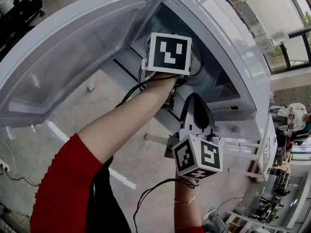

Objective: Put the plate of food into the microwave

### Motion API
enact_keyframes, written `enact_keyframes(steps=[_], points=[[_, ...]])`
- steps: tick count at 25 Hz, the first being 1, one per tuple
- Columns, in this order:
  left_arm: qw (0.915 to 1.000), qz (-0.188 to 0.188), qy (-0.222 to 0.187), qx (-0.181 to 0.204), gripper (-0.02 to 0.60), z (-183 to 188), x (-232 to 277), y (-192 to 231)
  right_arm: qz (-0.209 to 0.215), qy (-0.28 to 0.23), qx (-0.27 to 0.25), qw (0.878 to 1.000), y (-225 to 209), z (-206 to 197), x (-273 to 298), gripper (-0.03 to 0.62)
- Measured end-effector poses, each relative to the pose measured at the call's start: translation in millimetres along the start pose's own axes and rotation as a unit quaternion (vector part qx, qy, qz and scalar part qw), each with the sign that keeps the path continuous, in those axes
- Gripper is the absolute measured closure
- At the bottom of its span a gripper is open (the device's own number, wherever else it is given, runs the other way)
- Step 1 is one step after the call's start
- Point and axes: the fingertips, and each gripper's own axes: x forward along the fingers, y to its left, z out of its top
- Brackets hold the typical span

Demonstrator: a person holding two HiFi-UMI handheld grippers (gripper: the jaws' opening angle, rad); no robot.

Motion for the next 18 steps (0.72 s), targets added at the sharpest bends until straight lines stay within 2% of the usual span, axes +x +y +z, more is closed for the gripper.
enact_keyframes(steps=[2,5,8,18], points=[[0.9996,-0.009,0.008,0.025,0.503,-3.0,1.8,-7.3,0.000,0.000,0.001,1.000,-0.7,-0.3,0.2,0.579],[0.9969,0.004,0.003,0.078,0.494,-2.4,2.4,-7.5,0.001,0.000,0.000,1.000,-1.0,-1.3,0.9,0.579],[0.9934,0.014,0.002,0.114,0.486,-3.1,3.3,-6.2,0.003,0.001,0.001,1.000,-0.5,-3.0,2.0,0.579],[0.9916,0.023,0.017,0.126,0.465,-7.6,6.7,0.2,0.007,0.004,0.008,1.000,0.4,-7.7,2.7,0.579]])
